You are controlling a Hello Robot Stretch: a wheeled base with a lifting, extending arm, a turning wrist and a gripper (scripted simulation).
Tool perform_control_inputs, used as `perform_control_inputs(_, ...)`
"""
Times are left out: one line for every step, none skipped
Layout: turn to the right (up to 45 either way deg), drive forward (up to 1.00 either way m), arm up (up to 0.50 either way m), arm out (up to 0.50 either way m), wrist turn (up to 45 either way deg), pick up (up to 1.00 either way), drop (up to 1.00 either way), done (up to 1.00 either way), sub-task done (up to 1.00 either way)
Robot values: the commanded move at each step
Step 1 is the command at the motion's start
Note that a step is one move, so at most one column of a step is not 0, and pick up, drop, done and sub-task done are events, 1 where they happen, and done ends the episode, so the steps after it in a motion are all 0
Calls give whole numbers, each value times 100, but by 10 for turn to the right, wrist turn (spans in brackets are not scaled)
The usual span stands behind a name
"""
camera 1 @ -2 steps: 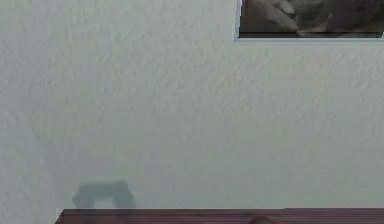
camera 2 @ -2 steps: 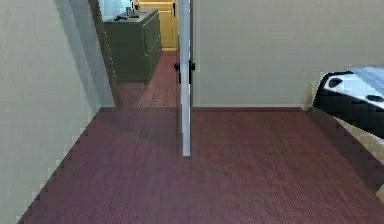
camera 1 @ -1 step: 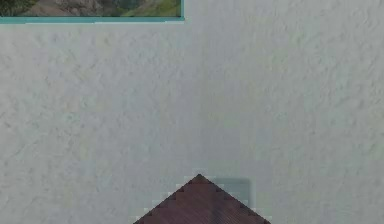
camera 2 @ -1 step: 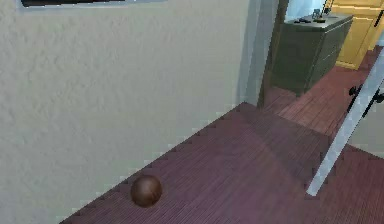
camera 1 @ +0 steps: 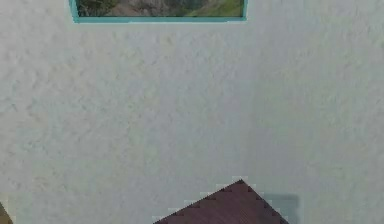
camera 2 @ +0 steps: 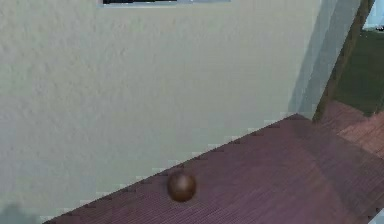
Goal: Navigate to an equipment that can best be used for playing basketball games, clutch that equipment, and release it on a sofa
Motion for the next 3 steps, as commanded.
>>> perform_control_inputs(450,0,0,0,0,0,0,0,0)
perform_control_inputs(210,0,0,0,0,0,0,0,0)
perform_control_inputs(0,35,0,0,0,0,0,0,0)
